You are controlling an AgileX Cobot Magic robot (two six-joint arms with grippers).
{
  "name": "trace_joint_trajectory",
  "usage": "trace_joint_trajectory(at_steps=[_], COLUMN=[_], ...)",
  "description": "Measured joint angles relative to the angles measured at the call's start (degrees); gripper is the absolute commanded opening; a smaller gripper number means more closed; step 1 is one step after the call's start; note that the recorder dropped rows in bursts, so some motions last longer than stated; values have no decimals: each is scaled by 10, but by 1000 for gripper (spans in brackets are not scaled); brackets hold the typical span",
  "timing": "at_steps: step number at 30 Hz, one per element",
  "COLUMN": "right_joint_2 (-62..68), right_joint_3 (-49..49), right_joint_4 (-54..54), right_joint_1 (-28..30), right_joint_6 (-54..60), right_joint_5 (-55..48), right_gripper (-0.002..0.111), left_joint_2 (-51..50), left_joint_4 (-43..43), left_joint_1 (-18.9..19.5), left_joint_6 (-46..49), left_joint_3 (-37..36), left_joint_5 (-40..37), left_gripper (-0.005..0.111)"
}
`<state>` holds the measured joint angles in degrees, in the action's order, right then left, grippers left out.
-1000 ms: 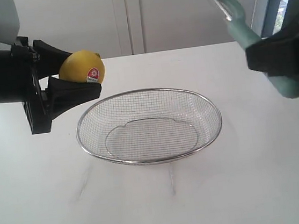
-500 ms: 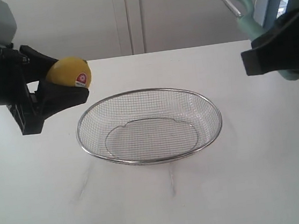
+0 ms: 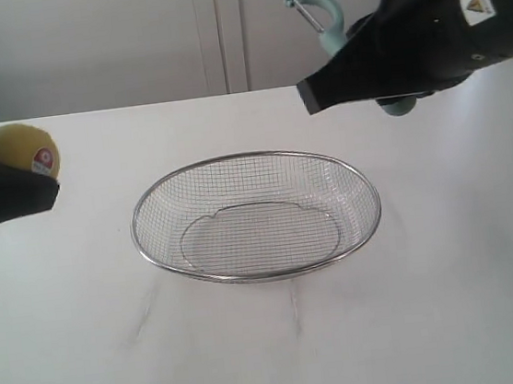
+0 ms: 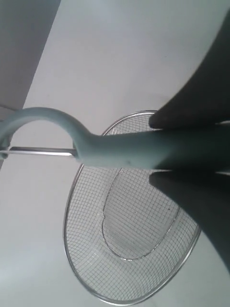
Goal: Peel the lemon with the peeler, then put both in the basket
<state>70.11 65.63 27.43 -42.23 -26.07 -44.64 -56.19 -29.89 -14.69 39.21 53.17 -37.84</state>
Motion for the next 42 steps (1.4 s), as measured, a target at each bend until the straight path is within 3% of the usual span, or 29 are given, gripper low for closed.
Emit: trace_joint_trajectory(at_steps=[3, 10, 17, 21, 42], right_joint_2=[41, 142, 232, 279, 414], right_joint_3=[27, 98, 167, 177, 178], right_joint_4=[0, -62, -303, -380, -379], right_joint_1=[0, 45, 145, 158, 159], right_joint_6=[19, 102, 324, 412, 451], right_joint_5=[-10, -21, -56, -72, -15], right_gripper=[0, 0, 0, 0, 0], left_joint_2=[1, 1, 1, 1, 1], left_joint_4=[50, 70, 71, 71, 88], left_joint_1=[0, 0, 0, 0, 0], left_joint_6=[-52, -72, -74, -74, -74], left_joint_3=[9, 11, 11, 11, 11], left_joint_5=[-47, -54, -49, -40, -39], left_gripper=[0, 0, 0, 0, 0])
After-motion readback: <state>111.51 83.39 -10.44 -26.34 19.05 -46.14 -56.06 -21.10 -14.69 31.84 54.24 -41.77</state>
